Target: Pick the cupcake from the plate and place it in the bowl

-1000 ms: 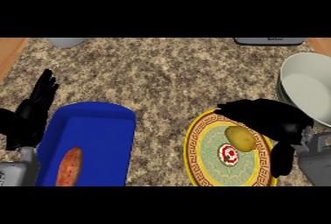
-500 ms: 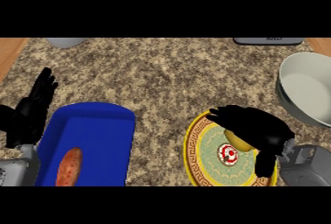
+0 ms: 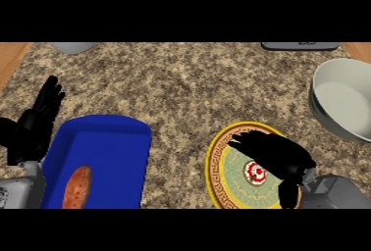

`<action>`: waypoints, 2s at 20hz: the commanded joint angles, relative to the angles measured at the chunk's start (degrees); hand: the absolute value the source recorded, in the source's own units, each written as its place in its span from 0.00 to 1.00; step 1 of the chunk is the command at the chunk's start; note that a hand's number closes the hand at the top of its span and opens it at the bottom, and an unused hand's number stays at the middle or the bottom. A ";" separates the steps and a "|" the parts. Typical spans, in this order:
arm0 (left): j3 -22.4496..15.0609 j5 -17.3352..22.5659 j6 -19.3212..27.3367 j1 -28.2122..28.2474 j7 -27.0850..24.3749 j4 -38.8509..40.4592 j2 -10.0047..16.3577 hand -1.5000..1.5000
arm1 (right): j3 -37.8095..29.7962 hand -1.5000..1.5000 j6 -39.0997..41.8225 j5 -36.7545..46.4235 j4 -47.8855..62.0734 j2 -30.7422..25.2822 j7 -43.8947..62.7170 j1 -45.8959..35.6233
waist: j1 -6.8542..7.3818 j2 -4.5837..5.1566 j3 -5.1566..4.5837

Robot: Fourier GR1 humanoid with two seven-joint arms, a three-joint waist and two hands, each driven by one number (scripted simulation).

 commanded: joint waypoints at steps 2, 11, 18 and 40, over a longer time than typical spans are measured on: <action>0.11 -0.34 -1.42 4.10 -0.89 -2.85 -1.27 0.50 | 1.17 0.00 -3.55 5.96 6.04 4.53 -1.88 -0.05 | 0.26 0.01 0.01; 1.62 -2.17 -1.73 1.11 -0.77 -0.47 -2.62 0.50 | -2.60 1.00 3.62 8.08 5.62 7.92 -2.51 0.45 | -0.03 -0.02 -0.01; 0.13 -4.32 -0.56 -1.56 2.09 -1.52 -4.31 0.50 | -0.80 1.00 -5.44 11.90 14.30 9.08 -13.04 0.23 | -0.01 0.03 0.01; 3.51 -2.58 -3.21 0.79 0.84 -1.92 -3.36 0.50 | -22.74 1.00 -16.93 20.31 4.70 20.62 21.46 -7.24 | -0.76 -0.29 -0.06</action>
